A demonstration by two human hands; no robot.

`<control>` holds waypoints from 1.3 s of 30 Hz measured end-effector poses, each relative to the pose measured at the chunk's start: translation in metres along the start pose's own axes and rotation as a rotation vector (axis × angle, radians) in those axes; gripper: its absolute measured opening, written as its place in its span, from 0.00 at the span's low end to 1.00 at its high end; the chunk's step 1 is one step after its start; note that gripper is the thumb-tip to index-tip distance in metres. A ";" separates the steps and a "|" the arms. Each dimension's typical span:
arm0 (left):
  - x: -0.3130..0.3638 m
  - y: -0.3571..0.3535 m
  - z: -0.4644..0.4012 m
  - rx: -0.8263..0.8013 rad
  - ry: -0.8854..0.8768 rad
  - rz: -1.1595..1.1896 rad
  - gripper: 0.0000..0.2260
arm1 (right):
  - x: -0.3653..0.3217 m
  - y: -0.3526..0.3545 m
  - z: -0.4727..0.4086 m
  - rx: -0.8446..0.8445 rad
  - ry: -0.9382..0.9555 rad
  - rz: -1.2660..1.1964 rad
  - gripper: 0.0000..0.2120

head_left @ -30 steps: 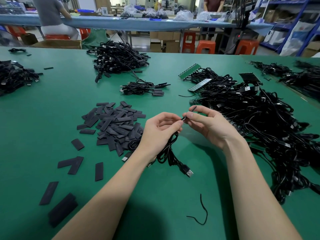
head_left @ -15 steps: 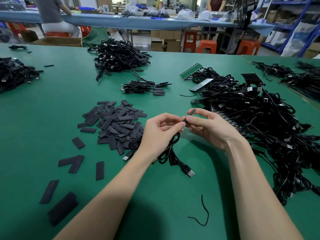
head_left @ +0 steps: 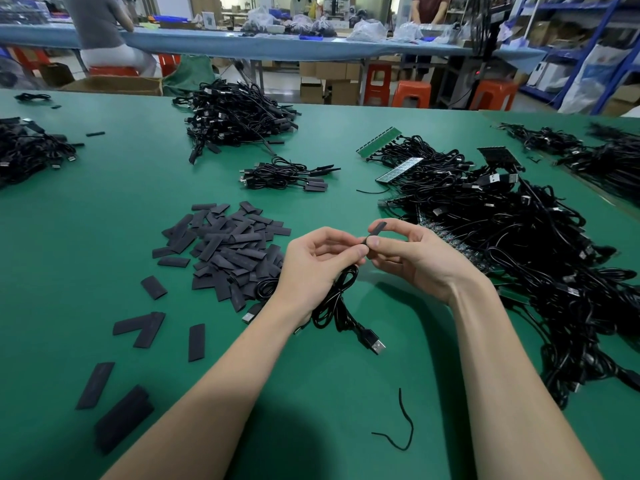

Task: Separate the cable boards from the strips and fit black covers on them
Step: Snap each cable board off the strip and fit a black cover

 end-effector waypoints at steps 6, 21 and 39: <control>-0.001 0.001 -0.004 0.041 0.010 0.029 0.06 | 0.005 -0.004 -0.007 0.038 0.042 -0.105 0.16; 0.002 0.001 -0.001 0.093 -0.001 0.000 0.05 | 0.012 -0.002 -0.013 0.063 0.051 -0.185 0.05; 0.003 0.001 0.001 0.026 -0.034 -0.076 0.06 | 0.017 0.005 -0.008 -0.011 0.024 -0.152 0.05</control>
Point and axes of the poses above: each hand's wrist, its own z-axis away from the middle knuckle, its own y-axis out of the back of the hand, x = y × z, the point moved 3 cm from there along -z, towards the middle knuckle, and after that the axes turned 9 degrees about -z, right-handed, at the moved point
